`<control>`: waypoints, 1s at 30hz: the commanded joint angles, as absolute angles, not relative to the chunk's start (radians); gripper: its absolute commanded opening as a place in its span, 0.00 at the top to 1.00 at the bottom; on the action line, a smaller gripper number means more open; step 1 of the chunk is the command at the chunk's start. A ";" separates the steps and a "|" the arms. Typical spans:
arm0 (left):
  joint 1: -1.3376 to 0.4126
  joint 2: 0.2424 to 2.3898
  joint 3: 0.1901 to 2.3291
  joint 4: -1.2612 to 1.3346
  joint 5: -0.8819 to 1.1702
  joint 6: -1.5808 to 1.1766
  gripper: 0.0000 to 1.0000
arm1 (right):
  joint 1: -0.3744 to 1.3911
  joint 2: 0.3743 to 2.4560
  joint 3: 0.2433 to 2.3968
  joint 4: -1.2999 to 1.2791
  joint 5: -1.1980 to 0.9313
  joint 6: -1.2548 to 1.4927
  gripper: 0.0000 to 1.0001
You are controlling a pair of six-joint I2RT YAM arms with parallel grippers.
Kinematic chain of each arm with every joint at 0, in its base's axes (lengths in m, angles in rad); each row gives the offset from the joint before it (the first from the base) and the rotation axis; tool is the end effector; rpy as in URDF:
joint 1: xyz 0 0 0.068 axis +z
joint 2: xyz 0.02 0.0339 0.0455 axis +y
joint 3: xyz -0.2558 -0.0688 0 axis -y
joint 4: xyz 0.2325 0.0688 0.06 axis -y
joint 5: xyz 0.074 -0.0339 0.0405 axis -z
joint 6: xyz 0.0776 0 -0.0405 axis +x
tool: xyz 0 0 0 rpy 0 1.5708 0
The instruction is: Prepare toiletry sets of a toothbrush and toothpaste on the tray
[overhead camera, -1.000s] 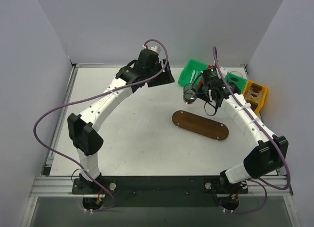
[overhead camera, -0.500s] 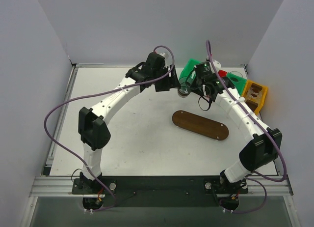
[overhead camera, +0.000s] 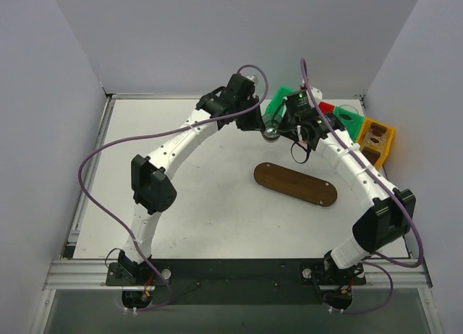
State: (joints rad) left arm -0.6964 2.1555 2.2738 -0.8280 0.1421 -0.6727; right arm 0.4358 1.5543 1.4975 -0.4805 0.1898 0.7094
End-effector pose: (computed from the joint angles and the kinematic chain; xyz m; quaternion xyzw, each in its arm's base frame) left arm 0.3761 -0.3288 0.3156 0.0404 0.9060 -0.3132 0.2817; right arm 0.3510 0.1473 0.3391 0.1644 0.8510 0.1972 0.4580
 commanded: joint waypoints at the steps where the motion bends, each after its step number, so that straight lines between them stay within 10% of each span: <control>1: -0.698 2.167 2.347 -0.845 0.150 -0.666 0.83 | 0.453 1.555 1.559 -0.410 0.193 0.704 1.00; 6: -0.698 2.184 2.398 -0.900 0.126 -0.628 1.00 | 0.451 1.554 1.560 -0.413 0.158 0.671 0.98; 15: -0.696 2.213 2.496 -1.008 0.144 -0.458 1.00 | 0.446 1.494 1.568 -0.448 0.061 0.502 0.53; 30: -0.684 2.178 2.458 -1.109 0.307 -0.330 1.00 | 0.426 1.439 1.459 -0.500 -0.060 0.333 0.54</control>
State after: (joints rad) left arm -0.6914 2.2333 2.4386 -1.1152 0.2455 -0.3748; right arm 0.4324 1.4445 1.4696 -0.4698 -0.0124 0.4072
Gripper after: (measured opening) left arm 0.074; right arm 0.464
